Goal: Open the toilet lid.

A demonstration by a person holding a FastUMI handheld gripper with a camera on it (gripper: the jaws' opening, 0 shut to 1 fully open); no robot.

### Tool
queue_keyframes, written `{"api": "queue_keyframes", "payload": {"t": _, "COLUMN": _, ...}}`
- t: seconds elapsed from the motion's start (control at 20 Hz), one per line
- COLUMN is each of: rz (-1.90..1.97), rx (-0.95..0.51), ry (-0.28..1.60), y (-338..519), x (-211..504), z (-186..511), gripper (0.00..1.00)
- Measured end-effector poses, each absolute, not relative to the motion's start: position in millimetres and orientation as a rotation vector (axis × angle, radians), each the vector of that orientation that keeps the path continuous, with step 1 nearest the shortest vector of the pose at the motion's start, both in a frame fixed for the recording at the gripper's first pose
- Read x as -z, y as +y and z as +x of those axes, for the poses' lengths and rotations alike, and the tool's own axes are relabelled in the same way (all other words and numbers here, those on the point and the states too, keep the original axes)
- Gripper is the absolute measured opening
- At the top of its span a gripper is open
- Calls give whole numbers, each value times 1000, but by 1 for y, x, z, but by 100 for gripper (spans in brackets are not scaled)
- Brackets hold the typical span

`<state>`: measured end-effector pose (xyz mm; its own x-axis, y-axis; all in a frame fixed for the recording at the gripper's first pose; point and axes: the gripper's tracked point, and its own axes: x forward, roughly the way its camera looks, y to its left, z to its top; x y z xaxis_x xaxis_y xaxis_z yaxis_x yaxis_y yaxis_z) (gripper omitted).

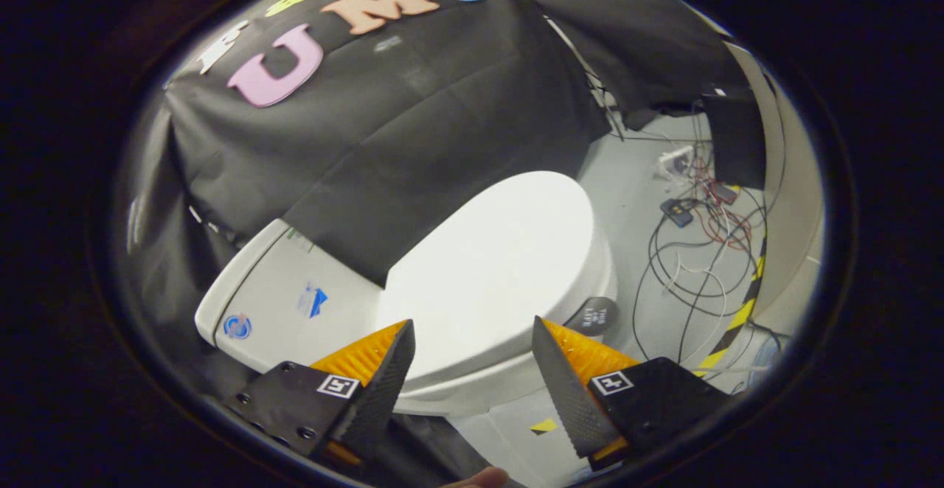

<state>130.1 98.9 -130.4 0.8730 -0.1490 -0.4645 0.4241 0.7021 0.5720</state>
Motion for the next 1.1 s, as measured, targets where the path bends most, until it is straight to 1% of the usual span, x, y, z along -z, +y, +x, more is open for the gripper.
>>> {"api": "queue_keyframes", "payload": {"t": 0.4, "rz": 925, "rx": 470, "ry": 477, "y": 30, "x": 200, "z": 109, "gripper": 97}}
{"api": "queue_keyframes", "payload": {"t": 0.5, "rz": 941, "rx": 481, "ry": 547, "y": 25, "x": 217, "z": 107, "gripper": 97}}
{"api": "queue_keyframes", "payload": {"t": 0.6, "rz": 927, "rx": 470, "ry": 616, "y": 25, "x": 229, "z": 106, "gripper": 94}}
{"api": "queue_keyframes", "payload": {"t": 0.7, "rz": 915, "rx": 418, "ry": 635, "y": 26, "x": 227, "z": 113, "gripper": 81}}
{"api": "queue_keyframes", "payload": {"t": 0.75, "rz": 907, "rx": 415, "ry": 641, "y": 26, "x": 228, "z": 118, "gripper": 74}}
{"api": "queue_keyframes", "payload": {"t": 0.85, "rz": 912, "rx": 392, "ry": 657, "y": 31, "x": 227, "z": 120, "gripper": 53}}
{"api": "queue_keyframes", "payload": {"t": 0.9, "rz": 915, "rx": 414, "ry": 653, "y": 29, "x": 225, "z": 120, "gripper": 43}}
{"api": "queue_keyframes", "payload": {"t": 1.05, "rz": 826, "rx": 423, "ry": 702, "y": 27, "x": 228, "z": 121, "gripper": 43}}
{"api": "queue_keyframes", "payload": {"t": 1.1, "rz": 794, "rx": 421, "ry": 706, "y": 22, "x": 233, "z": 134, "gripper": 33}}
